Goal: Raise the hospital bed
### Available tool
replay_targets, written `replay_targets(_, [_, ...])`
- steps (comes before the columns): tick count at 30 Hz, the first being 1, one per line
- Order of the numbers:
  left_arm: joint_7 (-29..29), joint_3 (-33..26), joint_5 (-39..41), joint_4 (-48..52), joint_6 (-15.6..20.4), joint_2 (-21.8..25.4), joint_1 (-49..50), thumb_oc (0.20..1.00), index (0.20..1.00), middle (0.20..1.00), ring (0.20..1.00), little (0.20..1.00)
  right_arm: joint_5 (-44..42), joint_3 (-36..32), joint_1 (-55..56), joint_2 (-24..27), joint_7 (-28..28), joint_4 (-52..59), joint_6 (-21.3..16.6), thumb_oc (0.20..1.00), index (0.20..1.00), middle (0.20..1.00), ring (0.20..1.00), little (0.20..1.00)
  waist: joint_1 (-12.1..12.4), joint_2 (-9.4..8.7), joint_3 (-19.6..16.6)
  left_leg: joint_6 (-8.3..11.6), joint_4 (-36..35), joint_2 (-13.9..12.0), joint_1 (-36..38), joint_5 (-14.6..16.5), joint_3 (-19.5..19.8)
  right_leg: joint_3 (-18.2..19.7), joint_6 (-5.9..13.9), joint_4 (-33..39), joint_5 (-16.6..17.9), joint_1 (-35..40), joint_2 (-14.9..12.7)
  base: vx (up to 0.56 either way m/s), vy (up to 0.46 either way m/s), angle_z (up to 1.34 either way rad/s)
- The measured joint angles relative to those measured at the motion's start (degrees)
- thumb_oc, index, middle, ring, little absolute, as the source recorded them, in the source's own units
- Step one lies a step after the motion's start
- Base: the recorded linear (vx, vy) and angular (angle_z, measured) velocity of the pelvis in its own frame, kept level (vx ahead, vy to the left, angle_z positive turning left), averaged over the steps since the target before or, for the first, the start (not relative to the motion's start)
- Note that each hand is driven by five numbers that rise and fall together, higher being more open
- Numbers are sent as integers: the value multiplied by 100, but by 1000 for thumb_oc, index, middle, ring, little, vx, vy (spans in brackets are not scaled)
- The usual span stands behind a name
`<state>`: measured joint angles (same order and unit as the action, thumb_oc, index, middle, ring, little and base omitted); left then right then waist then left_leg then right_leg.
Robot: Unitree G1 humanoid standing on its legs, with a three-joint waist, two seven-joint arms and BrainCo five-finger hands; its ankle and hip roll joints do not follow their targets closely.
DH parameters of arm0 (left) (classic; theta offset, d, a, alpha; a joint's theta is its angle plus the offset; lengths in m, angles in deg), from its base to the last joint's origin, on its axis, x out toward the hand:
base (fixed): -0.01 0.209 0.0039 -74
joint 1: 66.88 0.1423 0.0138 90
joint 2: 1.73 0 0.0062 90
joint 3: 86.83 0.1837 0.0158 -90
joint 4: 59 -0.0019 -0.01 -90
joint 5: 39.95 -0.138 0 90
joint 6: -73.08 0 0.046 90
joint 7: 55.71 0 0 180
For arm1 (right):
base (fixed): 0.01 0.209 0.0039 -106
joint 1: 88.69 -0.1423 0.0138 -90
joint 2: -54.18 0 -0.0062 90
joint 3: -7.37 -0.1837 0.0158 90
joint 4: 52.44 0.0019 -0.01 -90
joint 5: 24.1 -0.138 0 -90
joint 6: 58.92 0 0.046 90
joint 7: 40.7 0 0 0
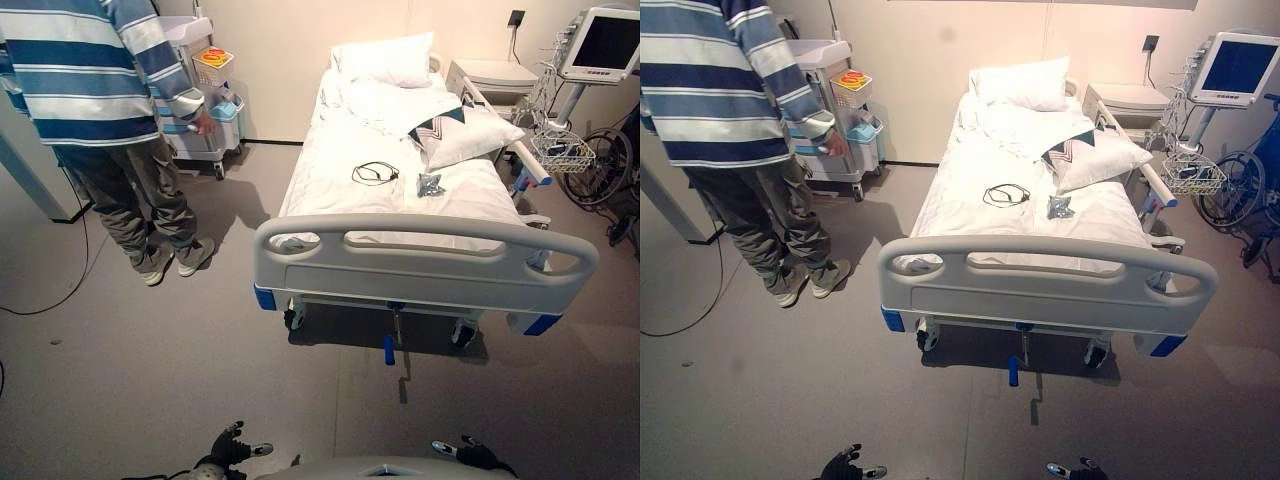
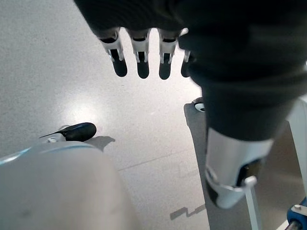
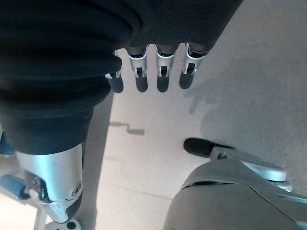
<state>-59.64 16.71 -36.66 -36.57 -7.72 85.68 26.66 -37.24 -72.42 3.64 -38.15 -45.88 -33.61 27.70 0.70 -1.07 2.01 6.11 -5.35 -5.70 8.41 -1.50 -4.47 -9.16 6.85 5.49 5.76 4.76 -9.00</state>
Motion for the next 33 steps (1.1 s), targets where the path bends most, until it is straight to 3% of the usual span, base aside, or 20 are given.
replay_targets(12, [-52,-10,262,167,-1,14,38,1000,1000,1000,1000,1000,-139,-30,-6,2,-43,87,-4,1000,1000,1000,1000,1000,3,-1,2,0,0,0,-28,0,0,3,0,-1,0,-52,0,-11,-1,0])
replay_targets(15, [-117,-22,497,786,-15,41,77,1000,1000,1000,1000,1000,-382,4,-9,7,-65,558,-15,1000,1000,1000,1000,1000,10,30,43,-21,14,36,-147,-24,-7,15,3,-6,38,-175,-1,-159,-7,-3])
replay_targets(16, [-164,-5,710,1738,5,144,225,1000,1000,1000,1000,1000,-623,116,-17,40,-115,1211,-39,1000,1000,1000,1000,1000,0,-9,106,-25,2,43,-309,-62,-14,63,1,-9,86,-339,-9,-119,4,-7])
replay_targets(17, [-175,-8,756,1969,92,181,206,1000,1000,1000,1000,1000,-689,131,-67,39,-111,1412,-98,1000,1000,1000,1000,1000,2,14,151,-36,6,46,-342,-93,-15,71,1,-8,122,-409,-13,-212,-2,-8])
replay_targets(21, [-311,-31,1335,3615,309,640,-96,1000,1000,1000,1000,1000,-1258,331,-633,112,-83,2363,-158,1000,1000,1000,1000,1000,10,62,684,-30,35,88,-854,-286,-12,96,-21,-33,330,-922,-22,-139,-13,-2])
replay_targets(25, [-452,-104,1442,4497,374,855,-367,1000,1000,1000,1000,1000,-1339,409,-998,243,-127,2730,-178,1000,1000,1000,1000,1000,14,169,1164,-15,37,78,-1174,-380,-4,96,-64,-21,415,-1232,-17,-82,9,2])
replay_targets(28, [-507,-102,1449,5481,499,1011,-636,1000,1000,1000,1000,1000,-1366,390,-1407,330,-208,2851,-219,1000,1000,1000,1000,1000,15,217,1720,-23,41,90,-1470,-485,0,111,-80,-35,529,-1528,-17,-159,28,0])
replay_targets(31, [-585,32,1499,5998,505,1169,-969,1000,1000,1000,1000,1000,-1493,421,-1462,379,-284,3317,-276,1000,1000,1000,1000,1000,14,195,1982,0,343,88,-1911,-428,-5,177,-131,-288,511,-1975,-42,-109,-2,-6])
replay_targets(33, [-540,135,1499,6183,500,1251,-1502,1000,1000,1000,1000,1000,-1608,415,-1854,402,-305,3337,-292,1000,1000,1000,1000,1000,21,224,2378,20,530,85,-2149,-423,-2,178,-143,-496,488,-2230,-45,-140,-56,0])
